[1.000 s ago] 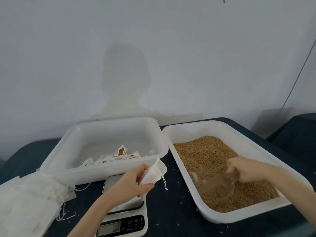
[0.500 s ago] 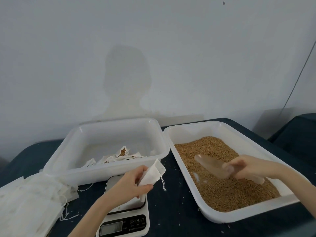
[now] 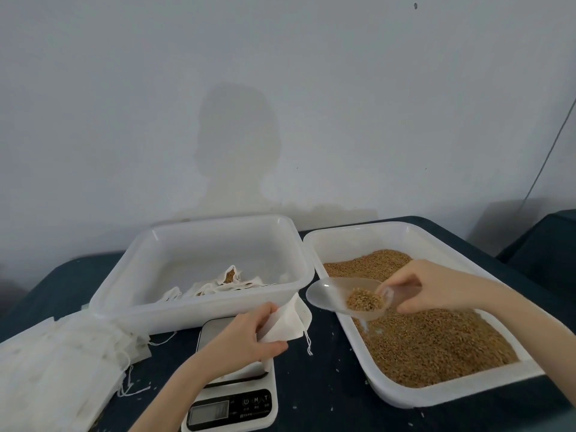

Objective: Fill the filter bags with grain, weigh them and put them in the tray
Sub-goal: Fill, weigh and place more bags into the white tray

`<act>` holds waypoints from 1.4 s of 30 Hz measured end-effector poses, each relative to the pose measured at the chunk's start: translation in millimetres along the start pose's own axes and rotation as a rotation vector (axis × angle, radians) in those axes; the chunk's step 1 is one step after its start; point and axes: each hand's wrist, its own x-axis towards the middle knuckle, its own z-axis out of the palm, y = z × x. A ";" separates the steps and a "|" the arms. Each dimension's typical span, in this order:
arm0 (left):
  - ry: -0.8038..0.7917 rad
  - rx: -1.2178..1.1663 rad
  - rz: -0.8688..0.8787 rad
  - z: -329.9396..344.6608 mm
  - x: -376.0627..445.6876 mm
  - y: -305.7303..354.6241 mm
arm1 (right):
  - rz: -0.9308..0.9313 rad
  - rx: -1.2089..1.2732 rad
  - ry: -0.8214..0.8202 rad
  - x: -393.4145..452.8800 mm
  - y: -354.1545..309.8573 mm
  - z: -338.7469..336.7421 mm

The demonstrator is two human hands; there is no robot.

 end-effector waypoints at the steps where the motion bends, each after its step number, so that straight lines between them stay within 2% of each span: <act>1: 0.004 0.019 0.003 -0.3 -0.8 0.2 | -0.003 -0.039 -0.016 2.2 -6.0 1.9; 8: 0.018 0.062 0.009 -5.5 -7.6 1.8 | 0.018 -0.189 -0.078 12.0 -25.8 10.2; 17: 0.041 0.045 0.032 -1.3 -6.7 12.7 | 0.029 -0.206 -0.091 24.5 -44.8 19.4; 26: 0.151 0.298 0.043 -0.9 -1.8 7.4 | 0.034 -0.245 -0.076 31.4 -59.4 20.6; 31: 0.219 0.425 0.026 2.1 0.8 5.2 | 0.051 -0.445 -0.008 34.9 -78.2 17.1; 35: 0.241 0.485 0.033 11.9 6.5 8.7 | 0.001 -0.854 0.120 38.0 -108.2 17.2; 42: 0.408 0.338 0.015 21.0 14.6 13.1 | -0.157 -1.182 0.204 43.3 -152.5 9.3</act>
